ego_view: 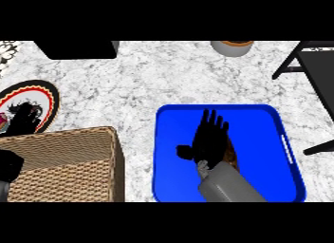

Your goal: Pick the croissant from the tray and place it in the tiered shelf

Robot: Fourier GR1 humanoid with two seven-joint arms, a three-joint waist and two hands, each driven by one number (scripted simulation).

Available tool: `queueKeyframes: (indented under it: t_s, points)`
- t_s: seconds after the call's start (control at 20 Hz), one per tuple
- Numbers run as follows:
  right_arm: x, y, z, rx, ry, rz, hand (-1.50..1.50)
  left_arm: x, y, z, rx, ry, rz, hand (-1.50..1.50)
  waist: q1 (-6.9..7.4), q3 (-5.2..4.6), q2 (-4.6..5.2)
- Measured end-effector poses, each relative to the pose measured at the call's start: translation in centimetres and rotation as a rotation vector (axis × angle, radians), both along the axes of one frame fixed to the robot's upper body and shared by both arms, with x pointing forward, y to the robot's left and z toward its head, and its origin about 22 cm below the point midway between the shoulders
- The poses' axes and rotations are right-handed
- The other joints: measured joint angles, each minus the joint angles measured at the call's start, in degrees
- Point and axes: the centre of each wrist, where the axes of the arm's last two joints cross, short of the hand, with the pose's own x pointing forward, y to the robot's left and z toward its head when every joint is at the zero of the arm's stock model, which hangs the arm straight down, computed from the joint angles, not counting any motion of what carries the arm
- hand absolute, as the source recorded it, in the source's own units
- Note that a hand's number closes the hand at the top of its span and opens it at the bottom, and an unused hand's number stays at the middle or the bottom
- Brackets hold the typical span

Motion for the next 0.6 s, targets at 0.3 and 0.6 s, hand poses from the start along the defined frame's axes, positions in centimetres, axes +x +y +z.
queueKeyframes:
  t_s: [0.3, 0.6]
  points:
    - [-0.1, -0.2, 2.0, -0.035, 0.045, 0.012, -1.5, 0.1, 0.4, -0.1, -0.021, -0.001, -0.027, 0.0, 0.34, 0.18, 0.42]
    - [-0.5, -1.3, 2.2, -0.065, 0.075, 0.006, -1.5, 0.4, 0.5, -0.4, -0.02, -0.017, -0.045, 0.0, 0.56, 0.36, 0.59]
